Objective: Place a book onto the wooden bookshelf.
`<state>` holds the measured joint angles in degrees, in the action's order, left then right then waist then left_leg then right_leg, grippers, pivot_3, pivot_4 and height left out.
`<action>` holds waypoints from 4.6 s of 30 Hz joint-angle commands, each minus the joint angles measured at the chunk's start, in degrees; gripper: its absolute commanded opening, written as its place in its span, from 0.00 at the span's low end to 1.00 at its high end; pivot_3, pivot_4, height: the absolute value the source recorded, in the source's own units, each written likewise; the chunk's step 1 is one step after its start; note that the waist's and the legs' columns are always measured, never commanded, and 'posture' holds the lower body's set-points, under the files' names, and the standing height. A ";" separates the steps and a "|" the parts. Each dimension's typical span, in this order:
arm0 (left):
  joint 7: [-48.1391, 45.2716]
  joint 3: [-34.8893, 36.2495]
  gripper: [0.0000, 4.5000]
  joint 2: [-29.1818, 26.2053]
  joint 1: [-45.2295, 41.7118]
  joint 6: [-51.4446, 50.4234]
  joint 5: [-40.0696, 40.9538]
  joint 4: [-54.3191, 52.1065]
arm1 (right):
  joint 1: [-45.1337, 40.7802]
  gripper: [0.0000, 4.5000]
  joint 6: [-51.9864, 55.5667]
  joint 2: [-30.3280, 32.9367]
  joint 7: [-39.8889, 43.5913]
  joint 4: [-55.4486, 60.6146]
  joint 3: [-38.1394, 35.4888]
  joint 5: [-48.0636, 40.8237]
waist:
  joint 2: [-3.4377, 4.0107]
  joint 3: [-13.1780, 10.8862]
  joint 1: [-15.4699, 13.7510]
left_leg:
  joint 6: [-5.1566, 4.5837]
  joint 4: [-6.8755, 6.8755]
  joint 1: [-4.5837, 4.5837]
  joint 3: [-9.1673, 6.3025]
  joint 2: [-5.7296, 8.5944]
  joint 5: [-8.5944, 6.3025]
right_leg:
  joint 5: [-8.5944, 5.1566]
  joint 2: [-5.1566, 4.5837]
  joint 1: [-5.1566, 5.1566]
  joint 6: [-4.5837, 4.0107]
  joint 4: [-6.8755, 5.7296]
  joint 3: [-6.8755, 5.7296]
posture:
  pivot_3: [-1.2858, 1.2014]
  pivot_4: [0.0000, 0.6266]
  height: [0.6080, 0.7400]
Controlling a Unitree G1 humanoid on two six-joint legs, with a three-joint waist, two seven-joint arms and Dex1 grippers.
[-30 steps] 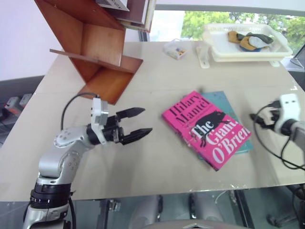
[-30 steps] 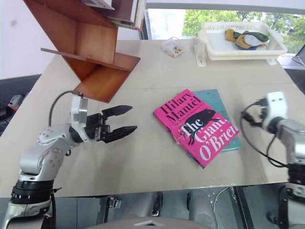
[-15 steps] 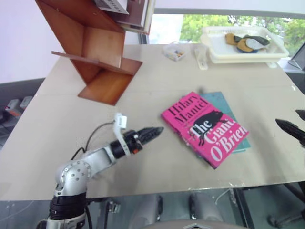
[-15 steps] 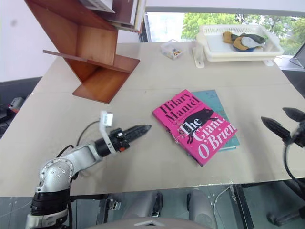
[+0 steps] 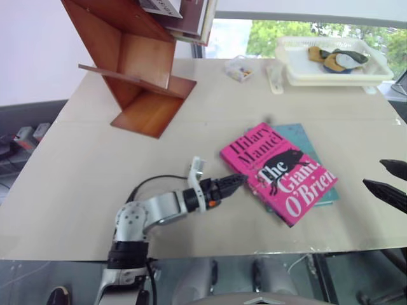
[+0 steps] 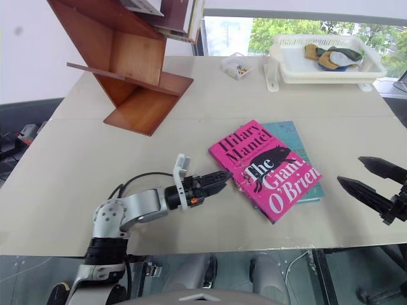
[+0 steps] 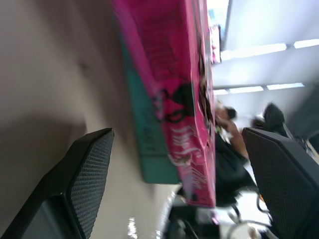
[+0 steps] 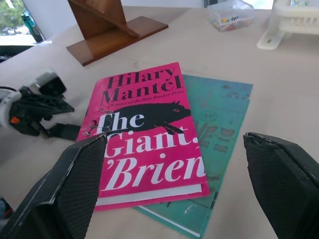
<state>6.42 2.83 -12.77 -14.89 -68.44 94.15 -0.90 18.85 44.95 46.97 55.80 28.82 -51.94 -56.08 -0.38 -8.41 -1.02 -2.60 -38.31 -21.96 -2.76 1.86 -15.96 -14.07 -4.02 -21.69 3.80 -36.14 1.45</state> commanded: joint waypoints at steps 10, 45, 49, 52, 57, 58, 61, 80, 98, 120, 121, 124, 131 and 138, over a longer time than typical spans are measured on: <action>3.63 1.06 0.97 11.39 -5.14 5.47 -0.43 10.51 | 8.04 1.00 -0.74 -0.93 -1.73 5.91 -10.71 -5.52 | 0.03 0.03 -1.39 | 0.00 -0.03 -0.13 -0.06 0.01 0.00 | -0.06 -0.02 0.03 -0.10 0.24 -0.06 | 0.52 0.24 1.00; -32.17 2.27 0.01 -8.83 -23.36 21.83 -37.37 21.74 | 7.15 1.00 -2.92 3.53 4.39 -0.50 -4.81 -7.55 | -0.39 -0.23 -1.13 | 0.01 0.00 -0.21 -0.04 0.00 0.00 | -0.13 0.27 -0.02 -0.23 0.38 -0.35 | 0.52 0.24 1.00; -53.22 -7.29 0.01 -15.75 -23.82 34.26 -51.73 25.36 | 5.30 1.00 -2.62 4.50 5.76 -1.03 -2.59 -7.26 | -0.38 -0.23 -0.93 | 0.05 0.17 -0.19 -0.02 -0.03 0.00 | -0.06 0.01 -0.06 -0.09 0.44 -0.30 | 0.52 0.24 1.00; -71.35 -15.09 0.01 -22.37 -23.54 48.68 -63.34 28.48 | 4.32 1.00 -2.92 5.31 6.77 -1.88 -1.36 -5.90 | -0.39 -0.22 -0.86 | 0.25 0.43 -0.18 -0.03 -0.05 0.11 | -0.14 -0.02 -0.11 -0.25 0.57 -0.30 | 0.52 0.24 1.00; -71.89 -20.37 0.01 -26.90 -30.69 77.30 -83.38 41.05 | 3.42 1.00 -3.25 5.27 7.68 -2.70 -0.64 -4.57 | -0.40 -0.04 -1.04 | 0.01 0.73 -0.07 -0.06 -0.11 -0.04 | -0.14 -0.18 -0.05 -0.26 0.79 -0.10 | 0.52 0.24 1.00; -70.22 -20.90 0.01 -27.02 -32.14 81.15 -86.04 43.21 | 3.33 1.00 -3.29 5.17 7.72 -2.68 -0.54 -4.44 | -0.48 0.01 -0.92 | 0.01 0.79 -0.01 -0.06 -0.13 -0.04 | -0.14 -0.18 -0.04 -0.26 0.78 -0.07 | 0.52 0.24 1.00; -63.64 -20.09 0.01 -25.99 -36.95 93.09 -91.84 45.82 | 3.27 1.00 -3.73 4.72 7.75 -2.69 0.07 -3.79 | -0.46 0.16 -0.26 | 0.03 0.86 0.08 -0.04 -0.19 -0.02 | -0.14 -0.17 0.00 -0.26 0.76 -0.01 | 0.52 0.24 1.00; -45.74 -11.02 0.01 -23.79 -42.46 108.04 -103.69 26.71 | -0.86 1.00 -3.97 5.95 8.99 -5.75 2.86 -1.09 | -0.44 0.01 -0.51 | 0.09 -0.04 -1.74 -0.12 0.20 0.11 | 0.21 0.15 -1.62 0.32 0.21 -0.28 | 0.52 0.24 1.00; -57.03 -9.99 0.01 -45.41 -45.83 104.52 -107.81 19.86 | -13.77 1.00 -7.38 9.12 13.64 -15.89 13.28 4.67 | -0.49 -0.07 0.40 | 0.11 -0.21 -1.65 -0.09 0.17 0.25 | 0.28 0.34 -1.54 0.42 0.07 -0.25 | 0.52 0.24 1.00; -61.96 -3.61 0.01 -66.90 -39.26 102.94 -107.85 25.14 | -28.17 1.00 -11.41 8.17 19.57 -26.33 21.20 7.27 | -0.40 -0.26 1.16 | -0.16 -0.75 -0.98 0.05 0.11 0.09 | 0.26 0.42 -0.98 0.43 -0.61 -0.13 | 0.52 0.24 1.00; -61.95 -3.91 0.01 -67.07 -38.87 102.68 -108.53 25.33 | -28.53 1.00 -11.51 8.02 19.57 -26.45 21.65 7.56 | -0.42 -0.27 1.17 | -0.17 -0.72 -0.84 0.07 0.11 0.08 | 0.24 0.42 -0.85 0.44 -0.61 -0.11 | 0.52 0.24 1.00; -60.56 -4.86 0.01 -67.20 -38.89 100.67 -112.47 25.63 | -29.04 1.00 -11.84 7.50 19.40 -26.46 22.45 8.18 | -0.49 -0.30 1.18 | -0.17 -0.76 -0.83 0.05 0.05 0.09 | 0.25 0.44 -0.85 0.44 -0.65 -0.13 | 0.52 0.24 1.00; -54.23 -7.97 0.01 -58.98 -42.65 91.43 -120.24 24.98 | -29.09 1.00 -11.86 7.50 19.02 -26.22 22.26 7.87 | -0.49 -0.31 1.40 | -0.17 -0.76 -0.85 0.08 0.08 0.09 | 0.26 0.43 -0.87 0.44 -0.67 -0.09 | 0.52 0.24 1.00; -53.33 -12.10 0.01 -55.15 -44.82 84.52 -128.50 23.46 | -28.73 1.00 -11.71 6.98 18.27 -25.50 22.45 7.76 | -0.51 -0.32 1.57 | -0.17 -0.76 -0.86 0.07 0.07 0.09 | 0.26 0.45 -0.90 0.43 -0.69 -0.07 | 0.52 0.24 1.00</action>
<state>-48.26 -9.66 -67.26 -57.81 17.67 -31.78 24.11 -9.74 33.59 53.72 74.29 1.83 -28.03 -47.55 -0.90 -8.73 0.55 -2.77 -39.07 -22.82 -2.69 1.94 -15.87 -13.81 -3.57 -22.59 4.24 -36.84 1.39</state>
